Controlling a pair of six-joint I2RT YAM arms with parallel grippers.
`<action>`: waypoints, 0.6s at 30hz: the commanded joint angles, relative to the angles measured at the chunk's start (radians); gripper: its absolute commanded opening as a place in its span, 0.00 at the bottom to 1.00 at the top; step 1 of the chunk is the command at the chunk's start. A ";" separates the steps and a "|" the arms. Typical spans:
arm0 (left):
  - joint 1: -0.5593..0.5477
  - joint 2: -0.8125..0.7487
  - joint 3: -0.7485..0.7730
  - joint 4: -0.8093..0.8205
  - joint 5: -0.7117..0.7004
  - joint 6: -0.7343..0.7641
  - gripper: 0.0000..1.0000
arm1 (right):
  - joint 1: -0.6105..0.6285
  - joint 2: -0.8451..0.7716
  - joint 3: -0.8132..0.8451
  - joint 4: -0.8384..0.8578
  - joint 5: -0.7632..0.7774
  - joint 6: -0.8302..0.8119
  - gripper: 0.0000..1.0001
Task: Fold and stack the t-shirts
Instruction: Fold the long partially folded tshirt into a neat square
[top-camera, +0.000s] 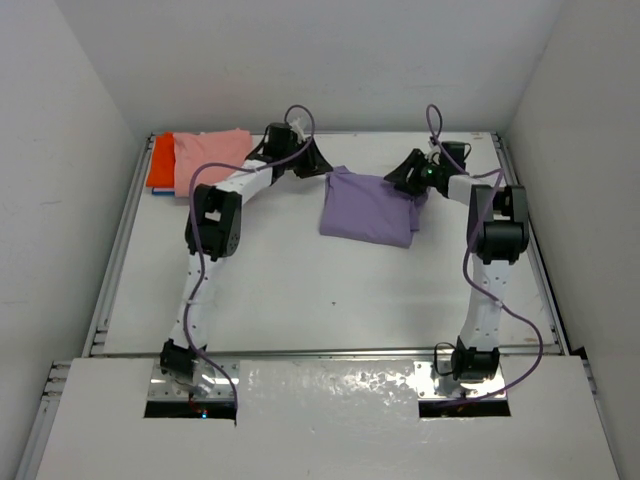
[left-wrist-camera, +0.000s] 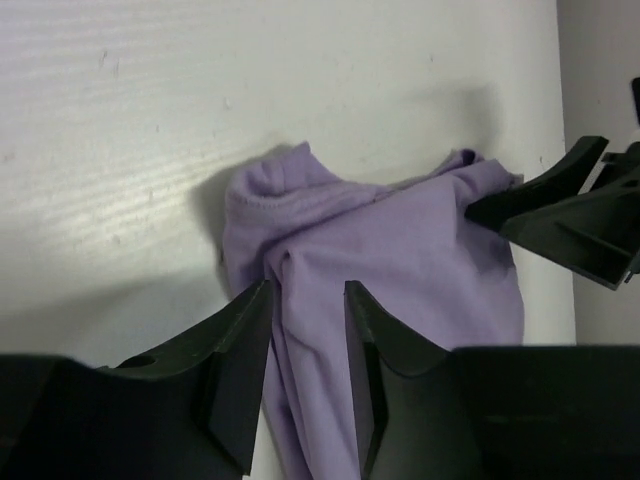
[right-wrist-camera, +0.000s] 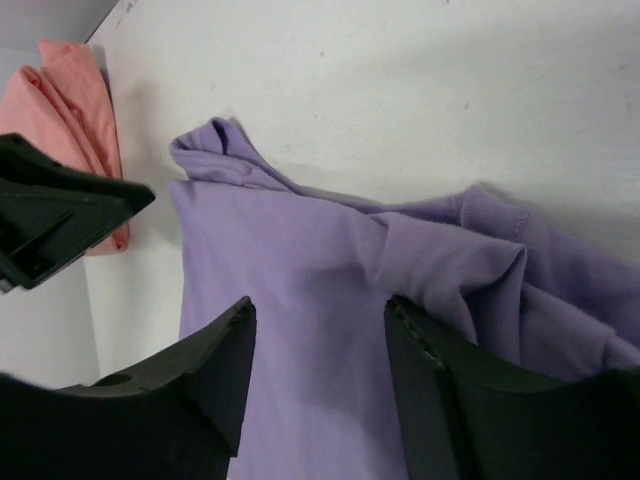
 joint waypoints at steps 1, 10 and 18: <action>0.004 -0.176 -0.019 -0.164 -0.043 0.076 0.34 | -0.009 -0.110 0.041 -0.080 0.042 -0.057 0.55; -0.012 -0.408 -0.433 -0.287 -0.020 0.267 0.49 | 0.044 -0.325 -0.067 -0.442 0.188 -0.269 0.66; -0.019 -0.415 -0.530 -0.290 0.035 0.317 0.56 | 0.107 -0.621 -0.268 -0.625 0.312 -0.329 0.70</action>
